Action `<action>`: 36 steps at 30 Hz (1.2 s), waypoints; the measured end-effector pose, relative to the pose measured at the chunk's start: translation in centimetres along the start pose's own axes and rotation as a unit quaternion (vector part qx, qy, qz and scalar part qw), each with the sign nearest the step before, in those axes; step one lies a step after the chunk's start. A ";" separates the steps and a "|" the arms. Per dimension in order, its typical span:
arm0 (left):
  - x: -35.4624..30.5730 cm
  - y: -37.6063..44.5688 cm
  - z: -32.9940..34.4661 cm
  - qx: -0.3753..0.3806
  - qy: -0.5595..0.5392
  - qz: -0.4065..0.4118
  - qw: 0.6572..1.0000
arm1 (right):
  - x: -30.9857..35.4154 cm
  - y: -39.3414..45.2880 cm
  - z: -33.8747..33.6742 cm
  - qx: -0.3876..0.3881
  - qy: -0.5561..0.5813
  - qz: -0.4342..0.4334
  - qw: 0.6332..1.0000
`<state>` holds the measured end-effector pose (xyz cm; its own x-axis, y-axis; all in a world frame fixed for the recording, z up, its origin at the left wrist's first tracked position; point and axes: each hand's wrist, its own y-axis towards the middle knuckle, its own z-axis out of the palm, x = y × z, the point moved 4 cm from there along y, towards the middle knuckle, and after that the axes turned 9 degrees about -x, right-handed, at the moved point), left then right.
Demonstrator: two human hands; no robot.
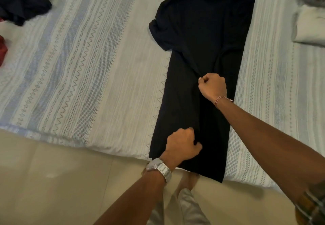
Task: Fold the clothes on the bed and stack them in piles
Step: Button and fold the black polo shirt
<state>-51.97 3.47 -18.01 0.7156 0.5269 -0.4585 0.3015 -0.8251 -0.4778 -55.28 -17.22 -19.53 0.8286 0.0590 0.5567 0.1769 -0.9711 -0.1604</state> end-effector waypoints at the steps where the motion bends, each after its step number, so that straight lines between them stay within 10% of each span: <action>1: 0.5 0.3 -0.3 -0.007 -0.029 -0.026 0.999 | 0.0 -0.2 0.0 -0.012 -0.021 -0.013 1.000; 7: 3.5 1.6 -3.6 -0.314 -0.022 0.028 0.949 | 1.8 -2.9 1.2 -0.086 -0.139 -0.322 0.933; 10: 5.2 2.2 -0.8 -0.228 0.079 0.112 0.964 | 1.0 -4.9 4.3 0.044 -0.194 -0.429 0.881; 14: 7.2 0.9 1.9 -0.136 0.179 0.168 0.960 | -1.5 -4.7 5.4 0.058 -0.234 -0.311 0.919; 23: 7.9 1.7 -1.7 -0.176 0.162 0.153 0.959 | 0.9 -4.7 4.4 0.051 -0.220 -0.237 0.945; 30: 7.8 8.0 -7.8 -0.206 -0.029 0.118 0.971 | 4.2 -3.2 4.4 0.017 -0.144 -0.267 0.953; 36: 7.4 15.1 -12.1 -0.166 -0.304 -0.115 0.931 | 7.1 -0.6 5.0 -0.007 -0.078 -0.251 0.965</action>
<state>-34.49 -7.55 -19.54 0.1495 0.6319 -0.7605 0.6523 -0.6410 -0.4044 -46.80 -15.08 -19.54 0.7109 0.5558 0.4310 0.5706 -0.8140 0.1086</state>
